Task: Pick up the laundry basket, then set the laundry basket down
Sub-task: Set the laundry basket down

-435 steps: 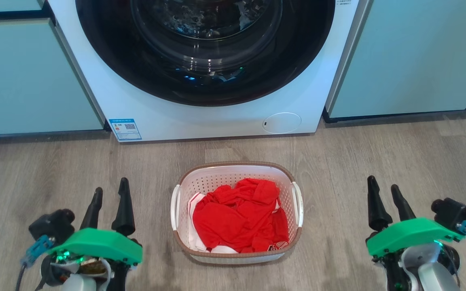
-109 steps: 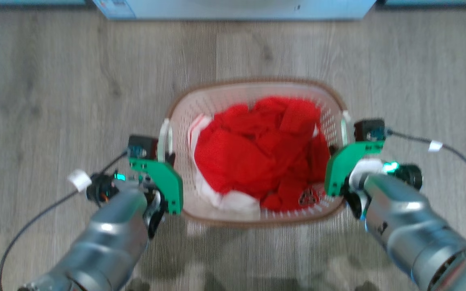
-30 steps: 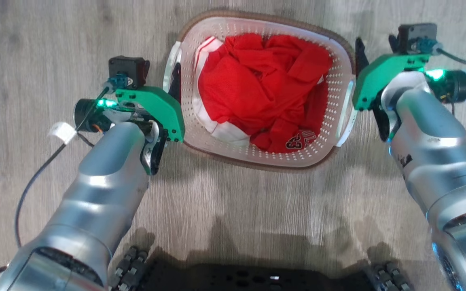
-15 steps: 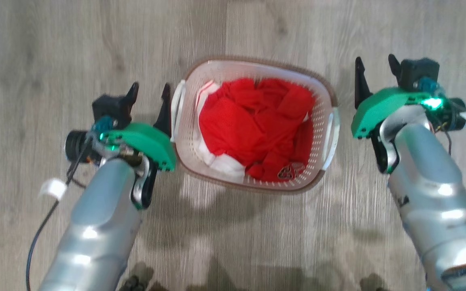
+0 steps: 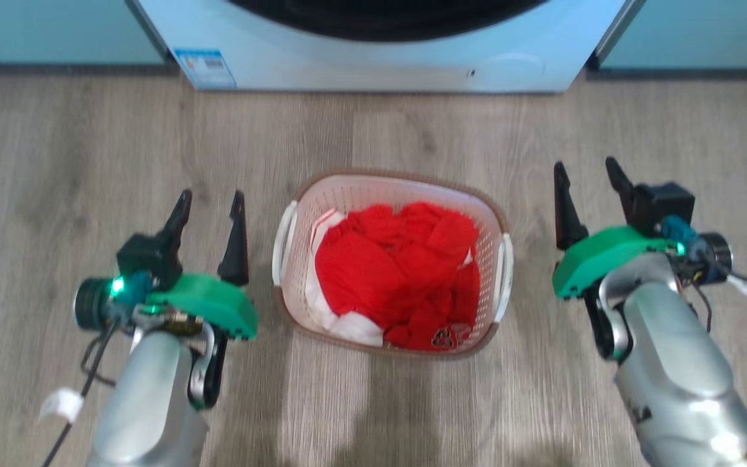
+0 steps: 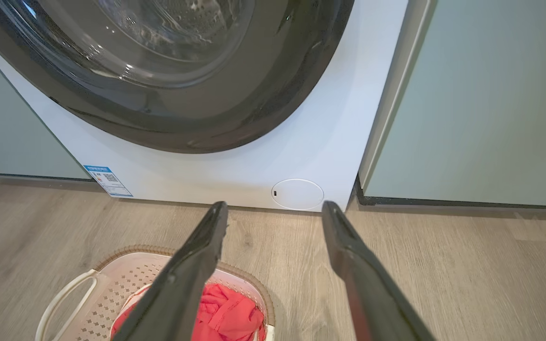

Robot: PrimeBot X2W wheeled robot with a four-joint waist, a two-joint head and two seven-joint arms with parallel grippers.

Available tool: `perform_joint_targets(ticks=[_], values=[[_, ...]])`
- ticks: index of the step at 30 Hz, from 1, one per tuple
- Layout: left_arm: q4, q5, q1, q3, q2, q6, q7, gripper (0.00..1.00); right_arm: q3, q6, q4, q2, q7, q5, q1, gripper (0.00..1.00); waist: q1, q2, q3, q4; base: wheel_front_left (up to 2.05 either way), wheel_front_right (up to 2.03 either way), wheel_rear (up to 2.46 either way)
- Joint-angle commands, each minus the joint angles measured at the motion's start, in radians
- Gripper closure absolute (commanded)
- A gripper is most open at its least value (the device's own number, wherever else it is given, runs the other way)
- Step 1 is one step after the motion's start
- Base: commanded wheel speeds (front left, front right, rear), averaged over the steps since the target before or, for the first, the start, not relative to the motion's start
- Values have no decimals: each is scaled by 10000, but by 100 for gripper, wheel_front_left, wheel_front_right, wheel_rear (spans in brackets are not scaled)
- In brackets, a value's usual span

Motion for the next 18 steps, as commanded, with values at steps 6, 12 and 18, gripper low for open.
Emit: perform_joint_targets(ticks=[6, 12, 18], values=[[-1031, 364, 914, 709, 91, -50, -95, 0, 237, 58, -1226, 169, -135, 155, 980, 0, 1, -1, -1067, -177, 0, 0, 0], [-1518, 505, 1766, 893, 70, -69, -95, 0, 124, 58, -1991, 170, -135, 168, 1879, 0, 1, -1, -1702, -198, 0, 0, 0], [-1879, 495, 2409, 1011, 62, 28, -95, 0, 111, 58, -2624, 170, -135, 145, 2638, 0, 1, -1, -2120, -247, 0, 0, 0]])
